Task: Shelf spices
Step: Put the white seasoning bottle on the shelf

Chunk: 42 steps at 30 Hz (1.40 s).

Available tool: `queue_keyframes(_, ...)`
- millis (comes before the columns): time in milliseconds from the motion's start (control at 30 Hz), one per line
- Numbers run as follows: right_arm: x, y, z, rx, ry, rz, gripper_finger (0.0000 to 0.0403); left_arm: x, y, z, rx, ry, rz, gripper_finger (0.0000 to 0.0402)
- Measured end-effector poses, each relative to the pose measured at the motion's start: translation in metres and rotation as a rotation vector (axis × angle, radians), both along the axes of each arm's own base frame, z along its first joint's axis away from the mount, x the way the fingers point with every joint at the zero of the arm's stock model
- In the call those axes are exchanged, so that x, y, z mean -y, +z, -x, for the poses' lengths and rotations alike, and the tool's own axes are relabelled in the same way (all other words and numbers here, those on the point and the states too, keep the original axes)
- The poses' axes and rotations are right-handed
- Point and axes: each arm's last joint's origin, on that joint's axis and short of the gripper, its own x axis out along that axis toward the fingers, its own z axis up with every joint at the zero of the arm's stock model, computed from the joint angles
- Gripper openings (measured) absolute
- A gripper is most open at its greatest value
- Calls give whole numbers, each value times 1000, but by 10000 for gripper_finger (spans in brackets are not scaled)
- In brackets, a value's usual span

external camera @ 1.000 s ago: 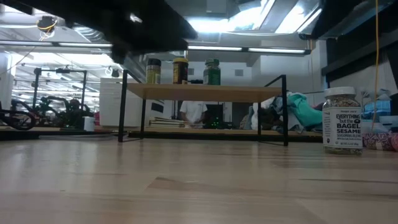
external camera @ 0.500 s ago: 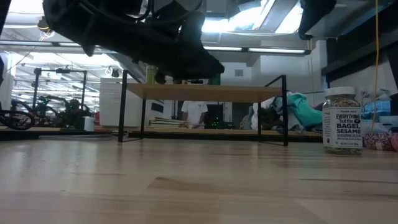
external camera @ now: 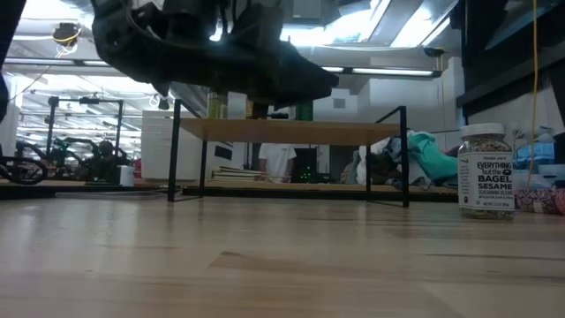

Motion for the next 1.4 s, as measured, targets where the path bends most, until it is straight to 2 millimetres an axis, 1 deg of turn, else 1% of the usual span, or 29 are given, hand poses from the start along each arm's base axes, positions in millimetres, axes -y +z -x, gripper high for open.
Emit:
queue_keyframes(133, 1, -5, 2, -36, -10, -5, 271, -6, 0, -1, -2, -31, 16, 132)
queue_keyframes(233, 4, -18, 5, -92, -62, -19, 282, -6, -3, -1, -26, -48, 23, 132)
queue_keyframes(367, 5, -34, 9, -141, -72, 3, 288, -6, -3, 0, -32, -53, 24, 132)
queue_keyframes(433, 5, -38, 9, -143, -72, 6, 289, -6, -3, 0, -31, -58, 24, 132)
queue_keyframes(533, 3, -43, 3, -87, -41, -35, 289, -6, -2, -1, -23, -61, 32, 132)
queue_keyframes(667, 9, -49, 1, -89, -52, -28, 289, -4, -2, 0, -22, -65, 44, 132)
queue_keyframes(800, 20, -51, 2, -106, -76, 35, 289, -1, -2, 0, -22, -89, 47, 132)
queue_keyframes(1000, 34, -51, -3, -98, -110, -1, 289, 2, -2, 0, -23, -100, 47, 132)
queue_keyframes(1100, 37, -51, -3, -100, -110, -13, 289, 4, -3, 0, -25, -104, 46, 132)
queue_keyframes(1267, 36, -52, -3, -111, -104, -46, 289, 4, -5, 0, -48, -103, 54, 132)
queue_keyframes(1400, 36, -52, -3, -108, -103, -34, 289, 4, -5, 0, -51, -103, 58, 132)
